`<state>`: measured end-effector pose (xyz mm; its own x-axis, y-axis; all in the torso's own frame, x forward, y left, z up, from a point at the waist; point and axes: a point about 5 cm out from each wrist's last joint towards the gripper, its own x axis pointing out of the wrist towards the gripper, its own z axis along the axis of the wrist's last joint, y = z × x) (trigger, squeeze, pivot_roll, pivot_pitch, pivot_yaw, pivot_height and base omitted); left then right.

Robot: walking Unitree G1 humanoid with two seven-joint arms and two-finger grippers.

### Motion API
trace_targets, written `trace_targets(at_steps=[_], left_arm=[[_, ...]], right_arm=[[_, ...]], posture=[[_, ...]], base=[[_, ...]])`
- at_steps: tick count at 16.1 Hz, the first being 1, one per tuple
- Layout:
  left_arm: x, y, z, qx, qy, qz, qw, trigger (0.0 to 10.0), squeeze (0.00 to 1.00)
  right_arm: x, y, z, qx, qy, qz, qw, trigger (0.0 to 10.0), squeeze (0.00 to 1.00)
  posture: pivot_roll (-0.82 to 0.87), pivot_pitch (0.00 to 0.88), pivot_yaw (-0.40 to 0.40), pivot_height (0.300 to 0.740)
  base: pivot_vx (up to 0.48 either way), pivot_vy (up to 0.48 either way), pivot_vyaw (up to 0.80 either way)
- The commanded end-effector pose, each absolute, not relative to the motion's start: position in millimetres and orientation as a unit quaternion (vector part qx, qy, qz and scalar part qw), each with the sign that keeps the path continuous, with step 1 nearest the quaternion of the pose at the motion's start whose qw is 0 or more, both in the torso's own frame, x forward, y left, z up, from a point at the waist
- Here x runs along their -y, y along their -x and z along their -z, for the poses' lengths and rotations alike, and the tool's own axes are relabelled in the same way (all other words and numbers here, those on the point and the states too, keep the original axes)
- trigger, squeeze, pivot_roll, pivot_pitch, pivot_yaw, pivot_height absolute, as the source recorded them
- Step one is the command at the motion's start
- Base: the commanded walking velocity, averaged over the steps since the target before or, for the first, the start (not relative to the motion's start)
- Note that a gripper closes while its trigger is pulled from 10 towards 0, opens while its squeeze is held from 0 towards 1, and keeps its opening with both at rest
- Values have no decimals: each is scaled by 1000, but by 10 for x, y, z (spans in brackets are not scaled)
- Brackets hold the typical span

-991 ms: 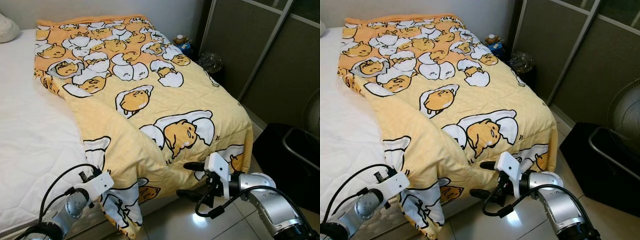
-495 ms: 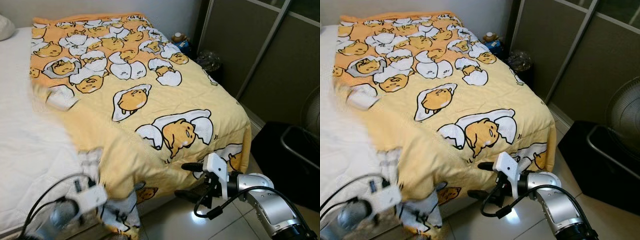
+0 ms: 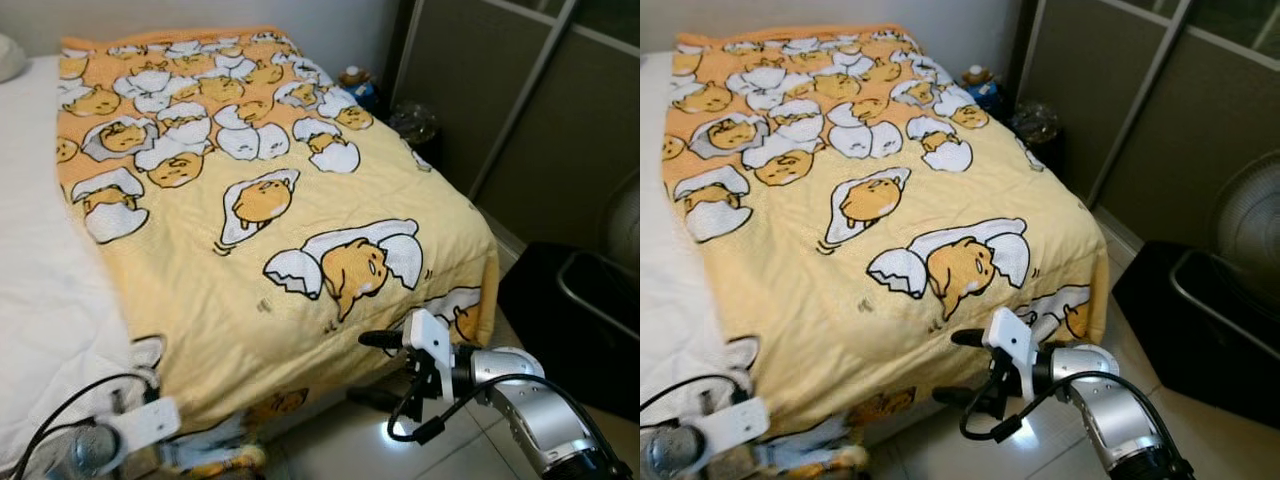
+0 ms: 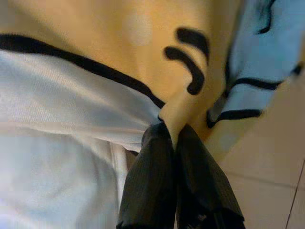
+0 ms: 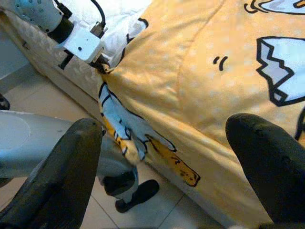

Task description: Clean up the room

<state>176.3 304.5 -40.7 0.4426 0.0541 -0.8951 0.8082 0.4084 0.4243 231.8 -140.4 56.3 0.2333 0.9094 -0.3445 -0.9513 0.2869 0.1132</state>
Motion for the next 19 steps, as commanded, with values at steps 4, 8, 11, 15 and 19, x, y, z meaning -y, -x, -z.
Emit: trace_targets(at_steps=[4, 8, 11, 15, 19], left_arm=[[-3639, -1585, 157, -510, -509, 229, 654, 0, 0], [-3613, -1337, 278, -565, -459, 290, 622, 0, 0], [-3433, -1025, 506, -590, -425, 339, 597, 0, 0], [-3459, -1142, 436, -576, -427, 335, 611, 10000, 0], [-3517, -1240, 373, -577, -411, 305, 637, 10000, 1000]], right_arm=[[1421, -2321, -578, -171, 63, -595, 783, 10000, 1000], [1407, -2311, -565, -171, 60, -593, 784, 10000, 1000], [1411, -2320, -560, -171, 62, -592, 785, 10000, 1000], [1416, -2341, -572, -170, 64, -592, 785, 10000, 1000], [1404, -2353, -572, -170, 65, -594, 784, 10000, 1000]], posture=[[49, 0, -4, 740], [49, 0, 1, 740], [47, 0, -2, 740], [47, 0, -11, 740], [50, 0, -15, 740]], base=[[0, 0, 0], [0, 0, 0], [0, 0, 0], [0, 0, 0], [0, 0, 0]])
